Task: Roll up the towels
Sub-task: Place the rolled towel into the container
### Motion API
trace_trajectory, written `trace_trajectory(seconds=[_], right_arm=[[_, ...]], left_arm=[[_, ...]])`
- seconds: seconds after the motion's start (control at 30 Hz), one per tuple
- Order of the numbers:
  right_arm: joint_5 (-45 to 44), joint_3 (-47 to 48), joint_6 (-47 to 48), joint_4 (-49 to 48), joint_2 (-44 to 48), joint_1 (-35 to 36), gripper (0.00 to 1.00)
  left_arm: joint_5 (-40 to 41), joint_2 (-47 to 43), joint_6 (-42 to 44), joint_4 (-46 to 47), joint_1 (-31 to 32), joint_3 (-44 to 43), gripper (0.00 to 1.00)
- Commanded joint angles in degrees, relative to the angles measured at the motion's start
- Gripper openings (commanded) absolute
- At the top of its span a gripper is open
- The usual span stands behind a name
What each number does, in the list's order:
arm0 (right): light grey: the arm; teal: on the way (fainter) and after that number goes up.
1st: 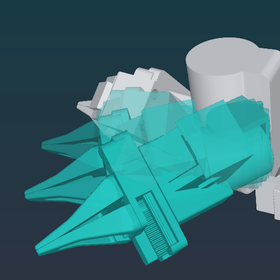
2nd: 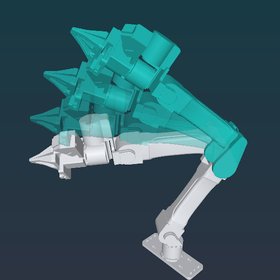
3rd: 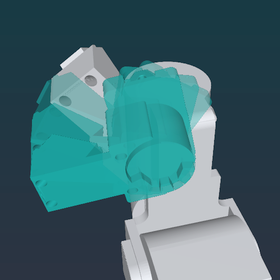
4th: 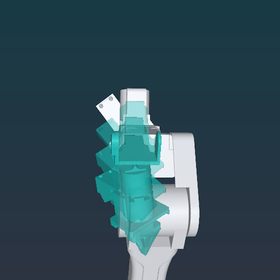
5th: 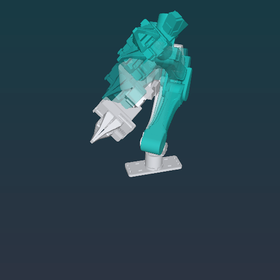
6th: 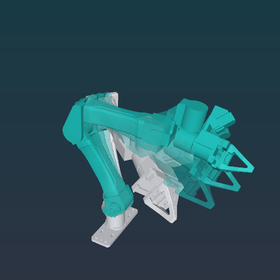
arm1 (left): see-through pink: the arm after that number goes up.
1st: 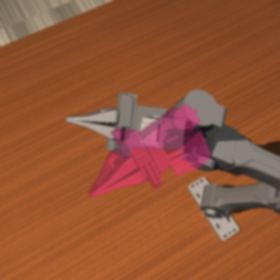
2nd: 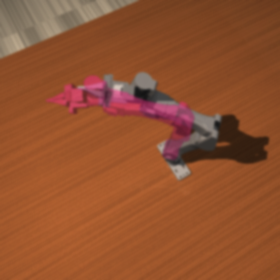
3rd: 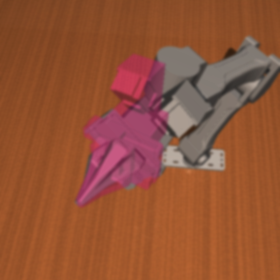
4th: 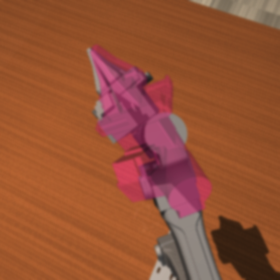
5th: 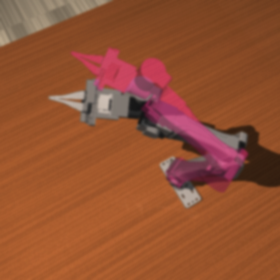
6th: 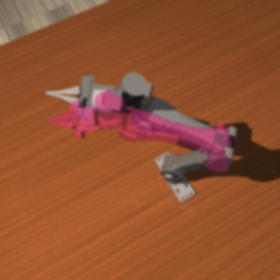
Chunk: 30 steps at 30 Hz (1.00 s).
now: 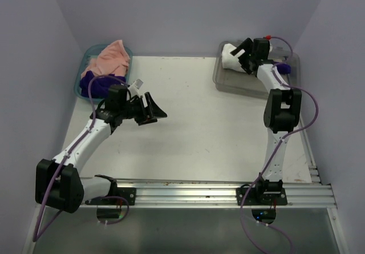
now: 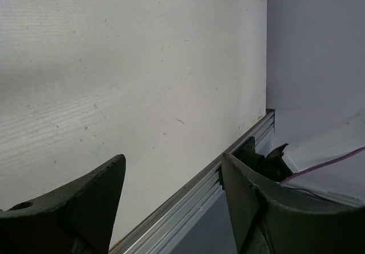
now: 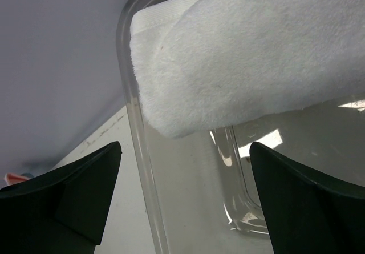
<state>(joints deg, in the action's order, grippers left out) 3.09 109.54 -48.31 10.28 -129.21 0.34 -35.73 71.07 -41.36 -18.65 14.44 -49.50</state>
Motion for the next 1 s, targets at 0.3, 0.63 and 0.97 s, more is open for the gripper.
trace_trajectory(seconds=[0.3,0.63,0.97], right_arm=[[-0.62,-6.00,10.07,5.88,17.67,0.80,0.99],[-30.10,-6.43,28.87,26.52,28.04,14.32,0.98],[-46.61,-21.89,29.95,29.71,44.97,25.06,0.98]], left_arm=[[1.18,-4.36,2.17,-2.70,0.24,-1.66,0.73],[3.29,-2.51,3.83,-4.55,0.15,-5.52,0.73],[3.47,-2.42,4.98,-5.87,0.15,-7.02,0.73]])
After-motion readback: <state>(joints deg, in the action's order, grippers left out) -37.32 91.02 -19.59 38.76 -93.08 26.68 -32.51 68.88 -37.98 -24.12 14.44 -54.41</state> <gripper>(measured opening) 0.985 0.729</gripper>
